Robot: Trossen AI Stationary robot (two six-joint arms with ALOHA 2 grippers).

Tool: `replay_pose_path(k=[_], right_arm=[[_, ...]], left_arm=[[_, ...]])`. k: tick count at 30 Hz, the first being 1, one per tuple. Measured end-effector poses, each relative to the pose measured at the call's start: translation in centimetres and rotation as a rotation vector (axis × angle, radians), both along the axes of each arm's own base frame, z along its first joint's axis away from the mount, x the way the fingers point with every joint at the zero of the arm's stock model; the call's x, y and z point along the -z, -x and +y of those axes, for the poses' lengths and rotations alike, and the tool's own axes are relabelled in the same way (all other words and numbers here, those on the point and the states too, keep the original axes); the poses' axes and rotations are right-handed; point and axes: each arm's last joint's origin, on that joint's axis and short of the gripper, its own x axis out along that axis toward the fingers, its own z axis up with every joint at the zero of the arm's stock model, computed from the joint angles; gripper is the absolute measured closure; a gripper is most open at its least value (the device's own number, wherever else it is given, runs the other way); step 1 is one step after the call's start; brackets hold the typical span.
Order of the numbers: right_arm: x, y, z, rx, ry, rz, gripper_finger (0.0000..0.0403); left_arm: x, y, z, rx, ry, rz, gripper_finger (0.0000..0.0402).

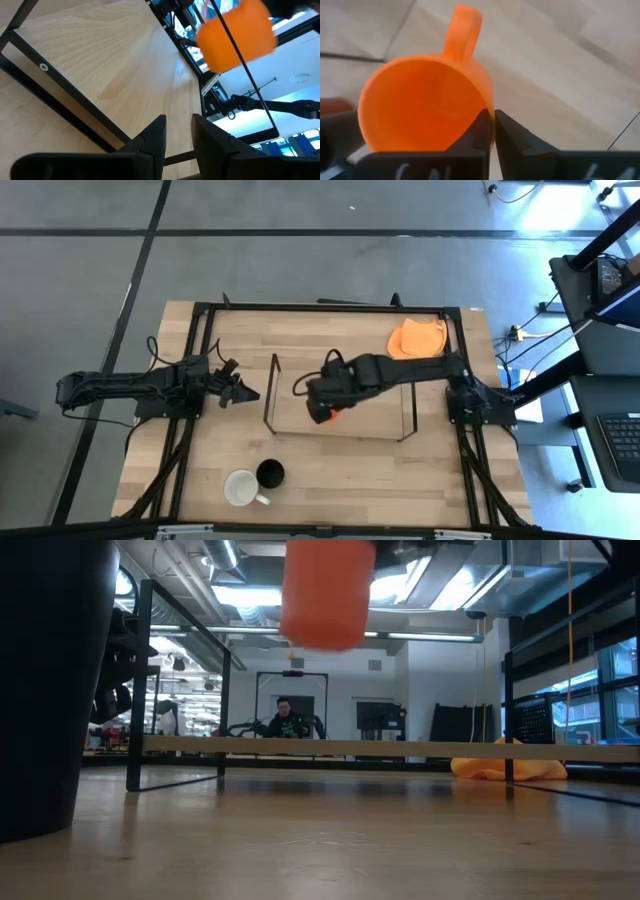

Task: Stack small to large cups/mugs on shelf
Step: Put the orange mug on the shelf

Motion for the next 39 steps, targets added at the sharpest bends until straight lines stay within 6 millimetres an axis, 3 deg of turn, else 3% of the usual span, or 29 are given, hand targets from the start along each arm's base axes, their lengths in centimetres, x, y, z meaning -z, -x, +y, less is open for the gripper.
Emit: replay_pose_path(k=[8,11,16,21,26,30,35,39], right_arm=[[-2.5,2.7,3.7,-0.005,-0.044,-0.078,0.0388],[-3.4,3.6,4.2,-0.026,-0.007,-0.113,0.0389],[-7.2,6.3,2.0,-0.035,0.109,-0.239,0.0389],[-9.0,9.7,-0.9,-0.023,0.158,-0.260,0.0389],[-7.7,14.0,-3.4,0.041,0.169,-0.187,0.0389],[-6.1,17.3,-4.3,0.074,0.146,-0.178,0.0385],[-4.0,17.8,-4.2,0.046,0.060,-0.348,0.0385],[-0.6,18.0,-4.2,0.046,0.003,-0.220,0.0389]], left_arm=[[0.0,0.0,0.0,-0.007,-0.002,0.001,0.0317],[0.0,0.0,0.0,-0.010,-0.002,0.001,0.0317],[0.0,0.0,0.1,-0.032,-0.007,0.002,0.0317],[0.0,0.0,0.1,-0.034,-0.008,0.001,0.0317],[0.0,0.0,0.1,-0.035,0.000,0.002,0.0317],[0.0,0.0,0.1,-0.035,0.000,0.001,0.0317],[0.0,0.0,0.1,-0.048,-0.004,0.002,0.0317],[0.0,0.0,0.2,-0.079,-0.010,0.003,0.0317]])
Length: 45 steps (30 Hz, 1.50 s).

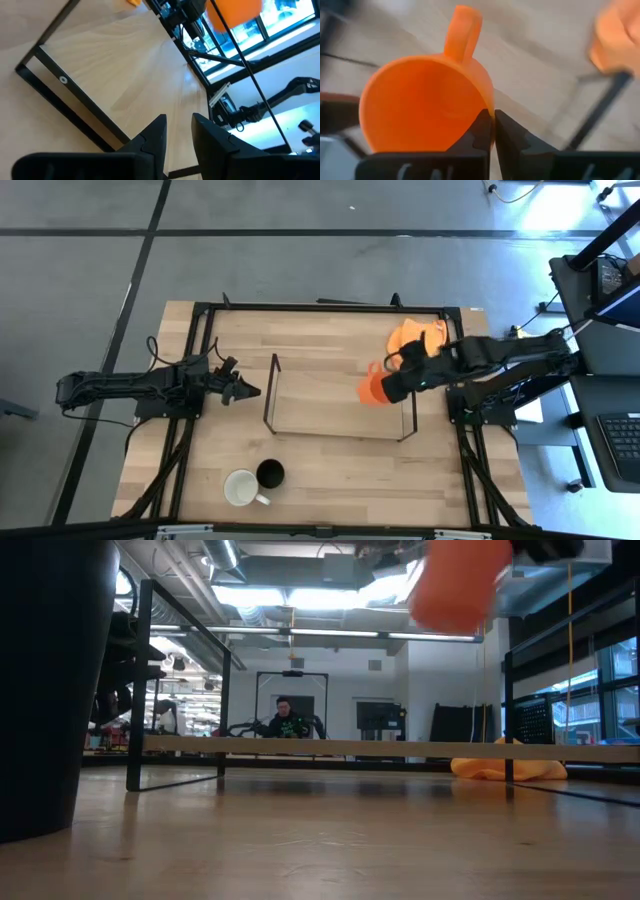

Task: Stack small to large cups/mugs on shelf
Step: Put the orange mug on the shelf

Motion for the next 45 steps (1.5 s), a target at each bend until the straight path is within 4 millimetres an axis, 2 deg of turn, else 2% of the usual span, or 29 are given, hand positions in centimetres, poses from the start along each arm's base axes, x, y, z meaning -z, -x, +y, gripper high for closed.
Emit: replay_pose_path(k=[2,6,11,14,19,23,29,34,40,45], right_arm=[[1.3,-0.3,0.1,-0.025,-0.026,0.033,0.0388],[2.9,-2.5,0.6,-0.163,0.019,0.036,0.0387],[4.0,-3.7,-0.1,-0.245,0.065,0.216,0.0388],[4.7,-3.5,-1.3,-0.218,0.005,0.310,0.0387],[4.6,-4.3,-2.8,-0.143,-0.067,0.232,0.0387],[4.6,-4.5,-3.2,-0.042,-0.100,0.210,0.0387],[5.0,-4.7,-3.1,-0.027,-0.125,0.229,0.0387],[5.2,-4.9,-3.0,-0.182,-0.073,0.251,0.0387],[5.2,-4.9,-2.9,-0.524,-0.040,0.258,0.0386],[5.7,-5.2,-3.0,-0.573,-0.047,0.276,0.0386]], left_arm=[[0.0,0.0,0.0,-0.011,-0.002,0.000,0.0317],[0.0,0.0,0.1,-0.030,-0.006,0.001,0.0317],[0.0,0.0,0.2,-0.054,-0.012,0.003,0.0317],[0.0,0.0,0.2,-0.060,0.004,0.004,0.0317],[0.0,0.0,0.2,-0.068,-0.014,0.003,0.0317],[0.0,0.0,0.4,-0.130,-0.037,0.009,0.0317],[0.1,0.0,0.5,-0.176,-0.020,0.011,0.0317],[0.0,0.0,0.7,-0.230,-0.022,0.009,0.0317],[-0.1,0.1,1.0,-0.346,0.015,-0.002,0.0317],[-0.1,0.1,1.0,-0.353,0.019,-0.002,0.0317]])
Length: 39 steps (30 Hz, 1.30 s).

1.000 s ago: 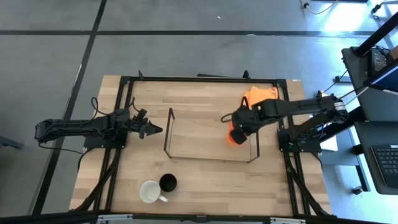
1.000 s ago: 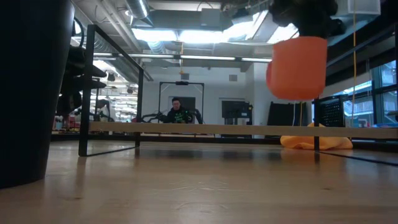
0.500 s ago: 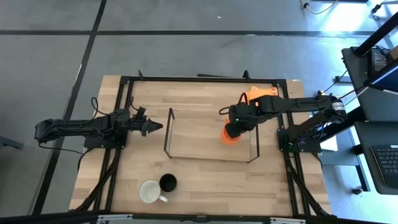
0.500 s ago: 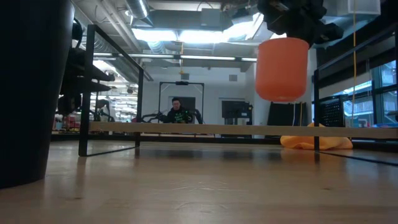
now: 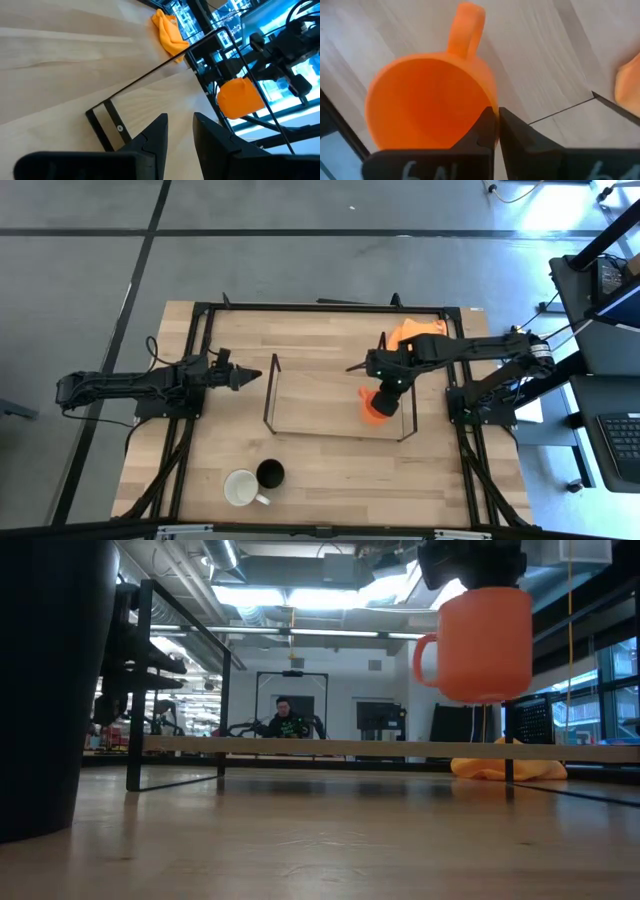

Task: Stack small to large cups/mugs on shelf
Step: Put the orange mug on the shelf

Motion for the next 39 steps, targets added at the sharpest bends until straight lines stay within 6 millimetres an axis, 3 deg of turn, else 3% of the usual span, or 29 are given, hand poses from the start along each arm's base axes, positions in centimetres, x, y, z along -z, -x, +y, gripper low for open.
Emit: replay_pose_path(k=[8,11,17,30,39], right_arm=[[3.2,-1.3,-0.1,0.047,0.024,0.052,0.0386],[3.5,-1.4,-0.1,0.076,0.021,0.042,0.0386],[3.3,-1.5,-0.4,0.112,0.066,0.015,0.0378],[3.2,-1.4,-0.6,0.164,0.051,0.013,0.0301],[-0.1,-1.5,-0.8,0.186,0.125,-0.089,0.0291]], left_arm=[[0.0,0.0,-0.1,0.019,0.004,-0.003,0.0317],[0.0,0.0,-0.1,0.027,0.007,-0.003,0.0317],[0.0,0.0,-0.1,0.028,0.003,-0.005,0.0317],[-0.1,0.0,-0.1,0.031,0.003,-0.010,0.0317],[-0.8,-0.2,-0.3,0.133,-0.011,-0.079,0.0317]])
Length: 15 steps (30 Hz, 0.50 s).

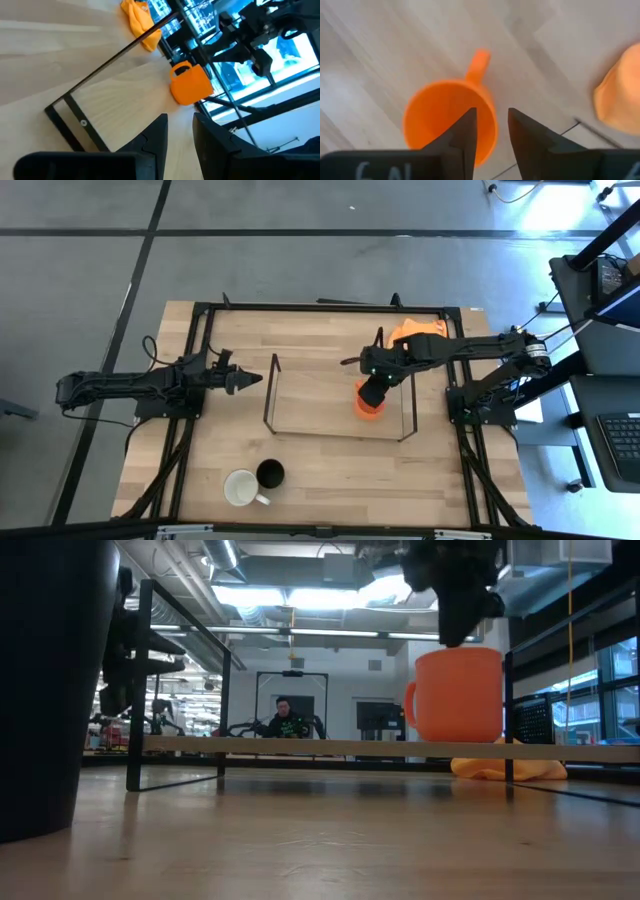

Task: Stack small to large cups/mugs on shelf
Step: Put the orange mug on the shelf

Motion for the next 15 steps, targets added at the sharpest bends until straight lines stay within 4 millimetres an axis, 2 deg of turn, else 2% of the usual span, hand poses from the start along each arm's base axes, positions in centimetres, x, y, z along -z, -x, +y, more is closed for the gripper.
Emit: replay_pose_path(k=[4,8,15], right_arm=[[-1.8,-0.3,-0.1,0.006,0.050,-0.059,0.0291],[-3.2,-0.6,-0.3,0.013,0.100,-0.109,0.0291],[-3.8,-0.6,-0.4,0.023,0.132,-0.125,0.0291]], left_arm=[[-0.1,0.0,-0.1,0.020,0.021,-0.016,0.0317],[-0.9,-0.1,0.0,0.020,-0.045,-0.092,0.0317],[-1.9,0.0,0.3,-0.089,-0.055,-0.187,0.0317]])
